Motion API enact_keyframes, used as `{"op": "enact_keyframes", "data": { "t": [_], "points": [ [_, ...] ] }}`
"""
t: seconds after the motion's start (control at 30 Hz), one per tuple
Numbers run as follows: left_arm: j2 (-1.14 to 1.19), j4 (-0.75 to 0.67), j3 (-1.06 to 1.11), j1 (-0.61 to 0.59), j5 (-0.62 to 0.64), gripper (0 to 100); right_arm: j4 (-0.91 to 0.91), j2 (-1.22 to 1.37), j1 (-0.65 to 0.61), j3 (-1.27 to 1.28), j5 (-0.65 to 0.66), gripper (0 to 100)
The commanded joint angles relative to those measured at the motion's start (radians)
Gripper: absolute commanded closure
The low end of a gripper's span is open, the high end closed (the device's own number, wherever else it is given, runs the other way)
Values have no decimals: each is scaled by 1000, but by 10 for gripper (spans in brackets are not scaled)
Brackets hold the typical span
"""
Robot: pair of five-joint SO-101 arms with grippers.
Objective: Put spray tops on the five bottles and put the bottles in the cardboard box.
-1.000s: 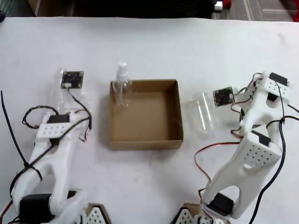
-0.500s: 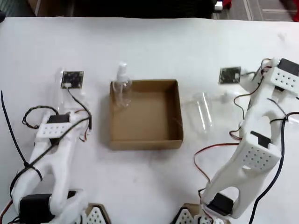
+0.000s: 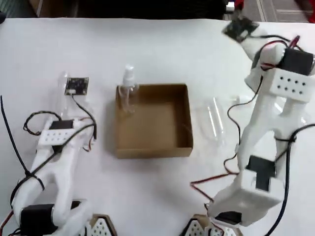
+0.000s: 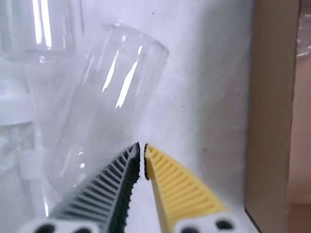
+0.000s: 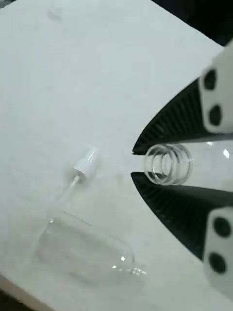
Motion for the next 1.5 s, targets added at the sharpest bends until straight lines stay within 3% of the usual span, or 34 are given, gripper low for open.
{"op": "enact_keyframes", "data": {
  "t": [0.0,0.1,0.23,0.5,0.7,0.9,1.0,1.17,1.33,1.47],
  "points": [
    [-38,38,-75,-71,18,976,24,-114,-4,-46,-196,982],
    [-41,48,-89,-122,94,976,27,-182,-7,-43,-319,982],
    [-137,80,-74,-140,100,976,27,-288,-18,-40,-433,982],
    [-611,41,163,-134,103,976,13,-607,-249,250,-460,982],
    [-1013,-34,376,-134,100,973,-174,-805,-321,503,-620,982],
    [-1314,18,474,-133,100,972,-328,-1032,-331,700,-726,982],
    [-1426,64,494,-133,98,972,-415,-1170,-404,841,-720,982],
    [-1469,103,488,-82,68,972,-619,-1357,-549,1131,-718,982],
    [-1466,124,454,-13,31,972,-737,-1448,-558,1281,-718,983],
    [-1466,261,302,44,35,972,-734,-1488,-561,1298,-729,983]
  ]
}}
